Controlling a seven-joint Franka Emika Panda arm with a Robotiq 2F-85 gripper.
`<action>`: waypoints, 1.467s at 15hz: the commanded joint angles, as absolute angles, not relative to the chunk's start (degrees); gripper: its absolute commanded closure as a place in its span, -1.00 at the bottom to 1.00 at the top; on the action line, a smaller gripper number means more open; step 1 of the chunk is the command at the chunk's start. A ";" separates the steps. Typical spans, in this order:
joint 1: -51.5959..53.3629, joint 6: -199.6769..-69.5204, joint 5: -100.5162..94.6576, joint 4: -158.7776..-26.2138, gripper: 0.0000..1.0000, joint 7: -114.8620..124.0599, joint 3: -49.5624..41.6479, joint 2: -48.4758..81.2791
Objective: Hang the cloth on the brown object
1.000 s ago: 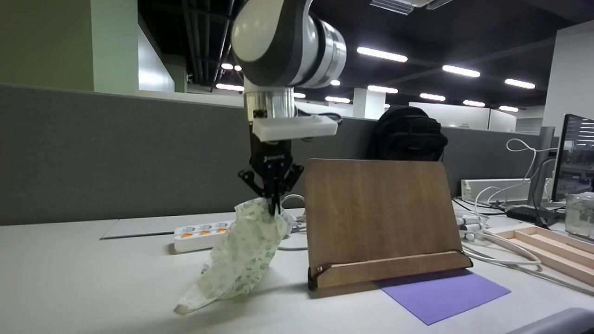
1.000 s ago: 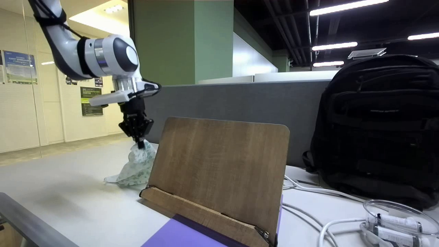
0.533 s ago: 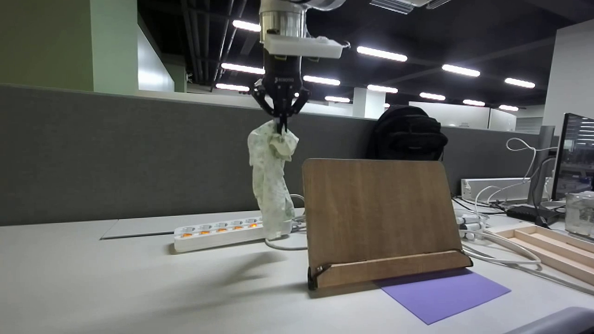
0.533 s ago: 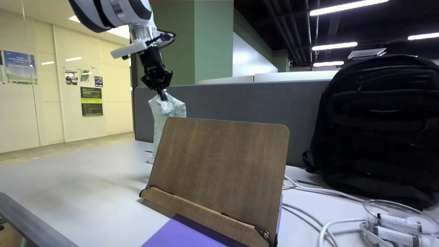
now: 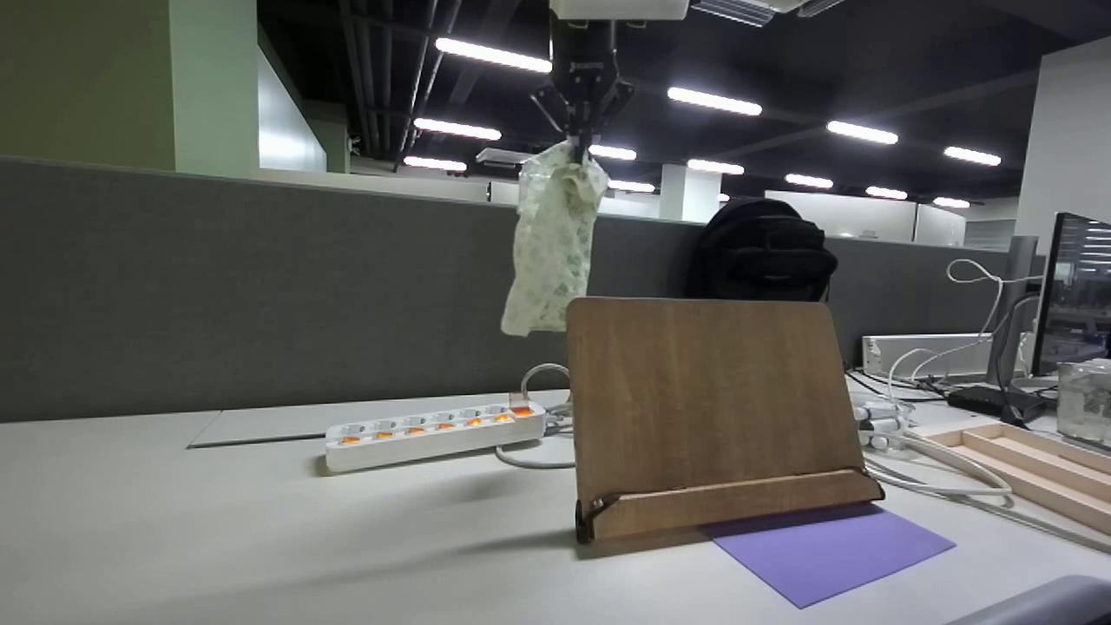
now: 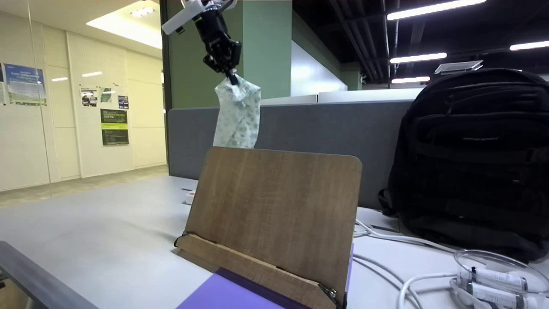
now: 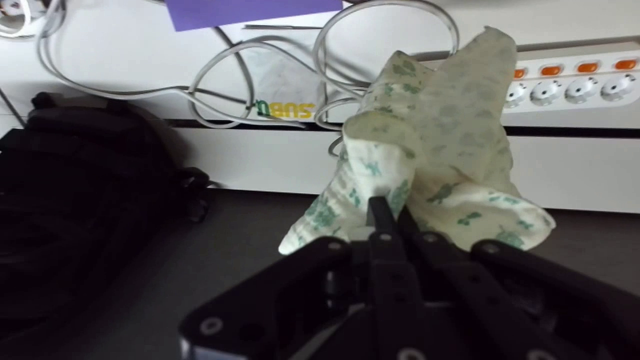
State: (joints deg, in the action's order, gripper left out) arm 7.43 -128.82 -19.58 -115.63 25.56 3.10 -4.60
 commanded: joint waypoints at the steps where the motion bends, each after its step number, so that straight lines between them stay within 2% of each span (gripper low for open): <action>1: 3.84 -125.16 -22.58 -117.51 0.99 29.60 3.80 -10.67; 9: -1.91 -119.45 -22.96 -128.37 0.99 30.36 5.05 -20.88; 22: -5.47 -118.48 -20.49 -138.76 0.99 31.59 5.21 -22.68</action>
